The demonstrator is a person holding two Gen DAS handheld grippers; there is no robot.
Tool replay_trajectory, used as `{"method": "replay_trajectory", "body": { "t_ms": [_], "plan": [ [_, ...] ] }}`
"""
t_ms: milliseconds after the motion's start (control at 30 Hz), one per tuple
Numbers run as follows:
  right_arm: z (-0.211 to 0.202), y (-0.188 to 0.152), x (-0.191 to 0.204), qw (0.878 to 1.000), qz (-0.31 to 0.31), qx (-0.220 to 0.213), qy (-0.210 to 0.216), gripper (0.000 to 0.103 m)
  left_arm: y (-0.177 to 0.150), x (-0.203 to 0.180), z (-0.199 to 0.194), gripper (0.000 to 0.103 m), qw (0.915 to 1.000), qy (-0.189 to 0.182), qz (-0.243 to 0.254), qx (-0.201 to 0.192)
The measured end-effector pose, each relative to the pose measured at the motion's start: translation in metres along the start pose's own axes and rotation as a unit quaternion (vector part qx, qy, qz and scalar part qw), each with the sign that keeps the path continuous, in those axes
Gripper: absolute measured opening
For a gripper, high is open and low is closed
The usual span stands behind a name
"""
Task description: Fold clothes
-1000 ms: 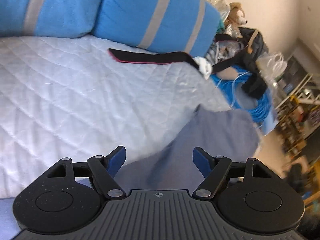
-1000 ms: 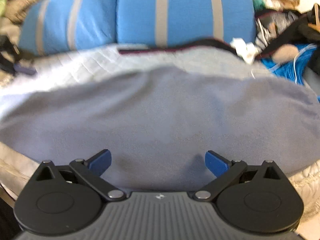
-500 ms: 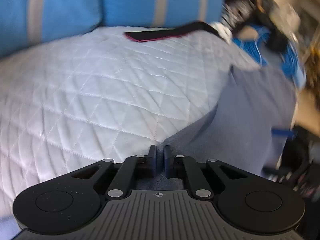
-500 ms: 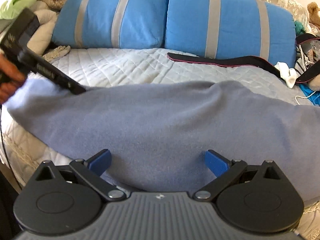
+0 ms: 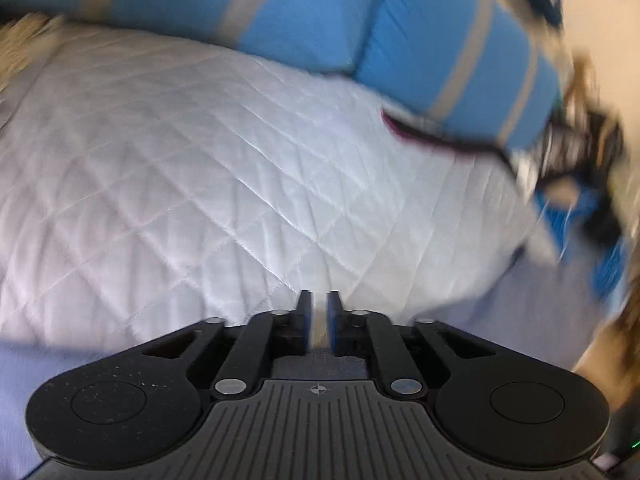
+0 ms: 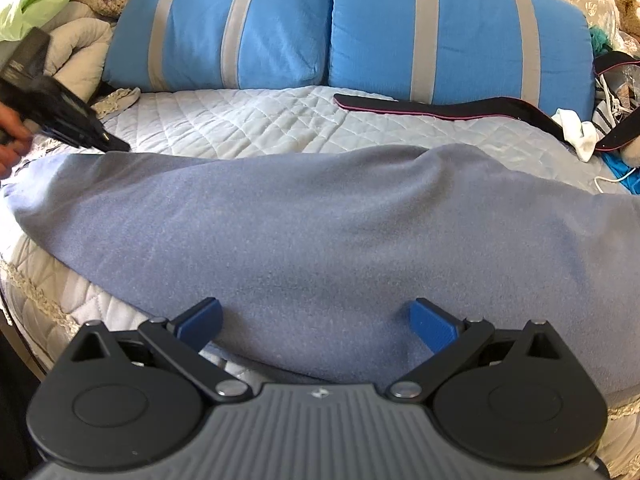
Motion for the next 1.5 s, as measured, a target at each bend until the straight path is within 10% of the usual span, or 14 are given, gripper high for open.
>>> {"method": "replay_trajectory", "body": {
  "t_ms": [67, 167, 500, 900, 1500],
  "plan": [
    [0.0, 0.0, 0.0, 1.0, 0.0, 0.001, 0.0, 0.103, 0.001, 0.004, -0.025, 0.057, 0.9994, 0.009, -0.015, -0.031],
    [0.0, 0.0, 0.0, 1.0, -0.001, 0.002, 0.001, 0.103, -0.003, 0.007, -0.056, 0.07, 0.9972, 0.0, -0.043, -0.062],
    [0.001, 0.001, 0.0, 1.0, -0.002, 0.002, 0.0, 0.103, -0.031, 0.054, -0.119, 0.078, 0.9634, -0.045, -0.213, -0.156],
    [0.0, 0.001, 0.001, 1.0, -0.005, 0.002, -0.002, 0.103, -0.081, 0.107, -0.131, 0.081, 0.9079, 0.021, -0.35, -0.23],
    [-0.002, -0.001, 0.002, 1.0, -0.008, -0.001, 0.002, 0.103, -0.091, 0.14, -0.112, 0.093, 0.8246, -0.089, -0.48, -0.286]
  ]
}}
Point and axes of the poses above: each gripper's, at about its wrist camera, not at the fingertips, and z roughly the way its jaws point, x to its left, y to its top, the point moved 10 cm from there along z, roughly the way its jaws point, and after that the axes turned 1 degree about x, right-handed, at the moved point
